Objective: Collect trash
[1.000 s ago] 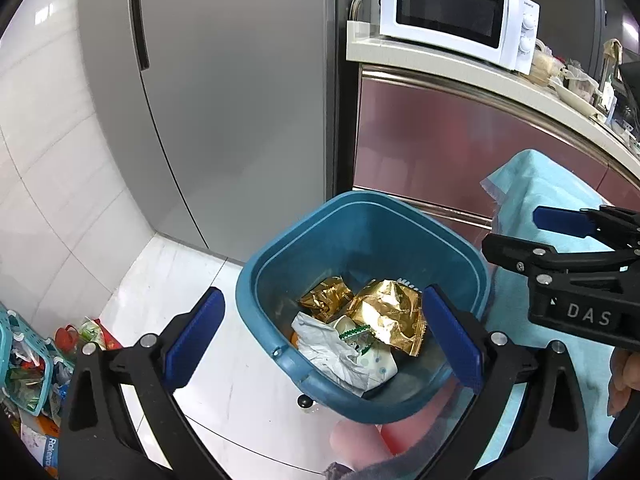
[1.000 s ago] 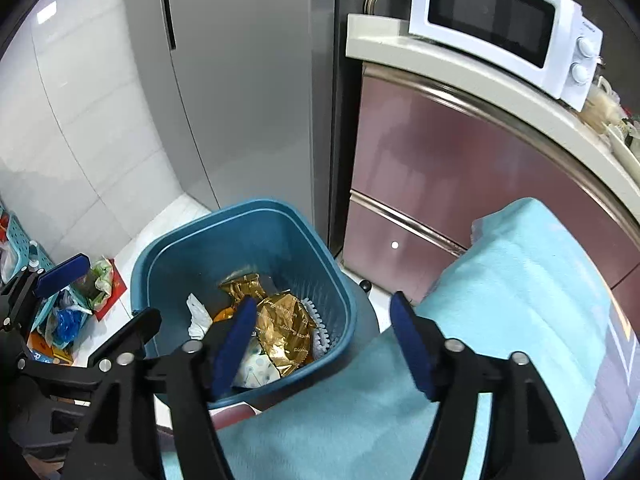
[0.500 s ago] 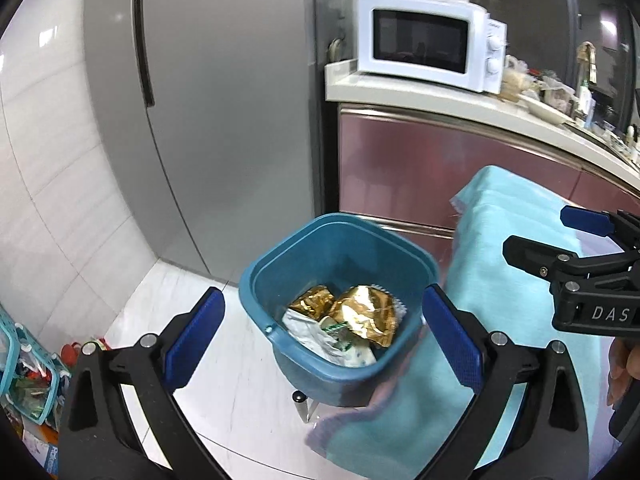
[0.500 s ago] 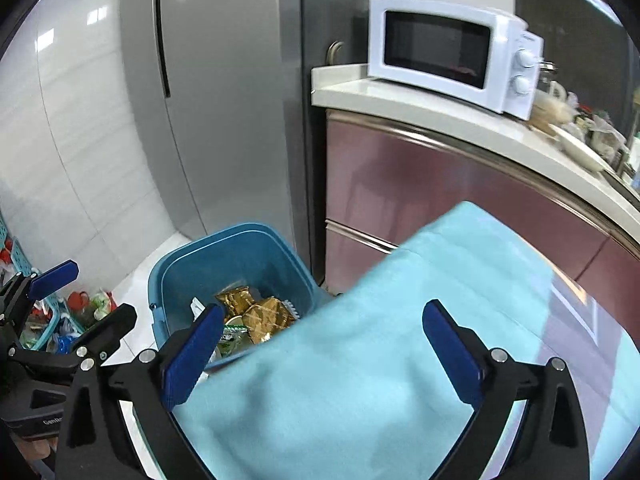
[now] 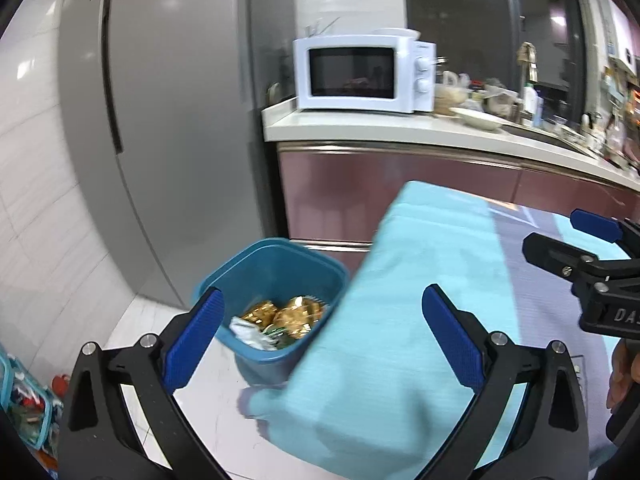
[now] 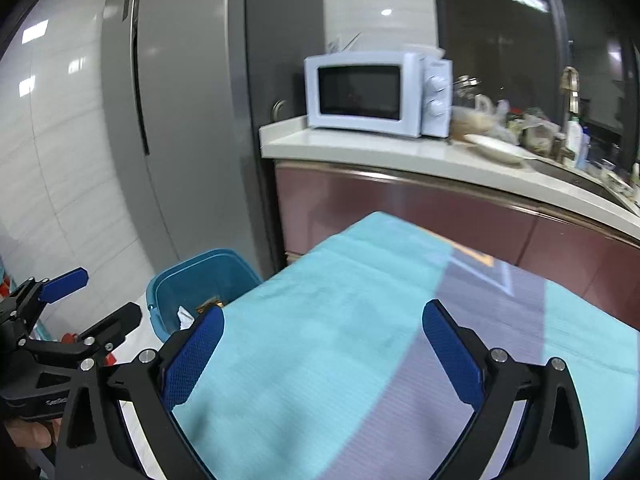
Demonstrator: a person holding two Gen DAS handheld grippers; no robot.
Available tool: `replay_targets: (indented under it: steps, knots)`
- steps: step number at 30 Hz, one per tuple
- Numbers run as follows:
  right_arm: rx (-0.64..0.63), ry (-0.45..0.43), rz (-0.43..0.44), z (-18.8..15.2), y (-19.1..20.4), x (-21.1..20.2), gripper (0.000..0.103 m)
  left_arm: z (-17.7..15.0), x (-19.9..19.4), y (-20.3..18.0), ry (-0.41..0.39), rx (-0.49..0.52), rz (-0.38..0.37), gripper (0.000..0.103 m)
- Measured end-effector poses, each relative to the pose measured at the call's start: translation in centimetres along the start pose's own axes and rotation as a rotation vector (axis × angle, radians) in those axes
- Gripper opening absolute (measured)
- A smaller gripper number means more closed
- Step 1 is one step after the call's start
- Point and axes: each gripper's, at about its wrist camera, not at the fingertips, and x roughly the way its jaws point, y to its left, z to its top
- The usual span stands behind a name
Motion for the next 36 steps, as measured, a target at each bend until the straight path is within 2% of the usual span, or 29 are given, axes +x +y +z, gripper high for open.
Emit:
replay_targets:
  steps: [9, 17, 26, 36]
  knots:
    - [0.047, -0.095, -0.103, -2.4, -3.7, -6.6, 0.096, 0.2, -3.2, -4.9, -0.052, 0.044, -0.087, 0.097]
    - [0.099, -0.166, -0.204, -4.5, -6.3, -11.4, 0.096, -0.1, -7.2, -8.4, -0.150, 0.042, -0.203, 0.097]
    - [0.148, -0.230, -0.364, -7.5, -8.1, -16.5, 0.096, -1.9, -11.5, -12.0, -0.261, 0.077, -0.327, 0.097]
    - [0.208, -0.294, -0.488, -10.5, -9.1, -20.8, 0.096, -4.4, -15.0, -15.4, -0.337, 0.114, -0.449, 0.097]
